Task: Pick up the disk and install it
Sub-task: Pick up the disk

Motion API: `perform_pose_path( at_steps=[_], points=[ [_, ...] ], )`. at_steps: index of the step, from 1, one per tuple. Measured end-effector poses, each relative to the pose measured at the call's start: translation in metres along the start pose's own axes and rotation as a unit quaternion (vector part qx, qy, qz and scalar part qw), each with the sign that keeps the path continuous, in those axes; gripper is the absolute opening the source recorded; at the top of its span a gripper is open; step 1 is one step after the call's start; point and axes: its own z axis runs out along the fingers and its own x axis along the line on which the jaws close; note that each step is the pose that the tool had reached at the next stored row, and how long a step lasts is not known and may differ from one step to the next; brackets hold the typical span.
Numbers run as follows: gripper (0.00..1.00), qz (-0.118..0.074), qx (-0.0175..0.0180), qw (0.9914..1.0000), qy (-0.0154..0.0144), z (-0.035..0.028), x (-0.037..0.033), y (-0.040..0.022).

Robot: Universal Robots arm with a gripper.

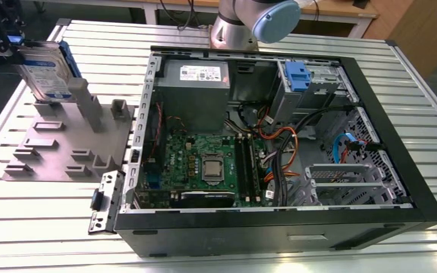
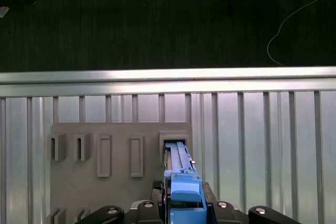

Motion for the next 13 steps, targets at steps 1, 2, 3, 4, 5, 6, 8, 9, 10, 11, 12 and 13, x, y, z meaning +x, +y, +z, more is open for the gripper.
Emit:
perform_pose_path(
  at_steps=[1,2,3,4,5,6,8,9,10,11,12,13],
  points=[
    [0.36,0.0,0.0,1.0,0.0,-0.0007,0.0,0.0],
    [0.36,0.0,0.0,1.0,0.0,-0.0009,0.0,0.0],
    [0.36,0.0,0.0,1.0,0.0,-0.001,0.0,0.0],
    [0.36,0.0,0.0,1.0,0.0,-0.0012,0.0,0.0],
    [0.36,0.0,0.0,1.0,0.0,-0.0014,0.0,0.0],
    [0.36,0.0,0.0,1.0,0.0,-0.0022,-0.0001,0.0],
    [0.36,0.0,0.0,1.0,0.0,-0.0022,-0.0001,0.0],
    [0.36,0.0,0.0,1.0,0.0,-0.0023,0.0,0.0],
    [0.36,0.0,0.0,1.0,0.0,-0.0024,-0.0001,0.0],
    [0.36,0.0,-0.0003,1.0,0.0001,-0.003,-0.0001,0.0],
    [0.36,0.0,-0.0002,1.0,0.0001,-0.0034,-0.0001,0.0],
    [0.36,0.0,0.0,1.0,0.0,-0.0034,-0.0001,0.0]
  ],
)
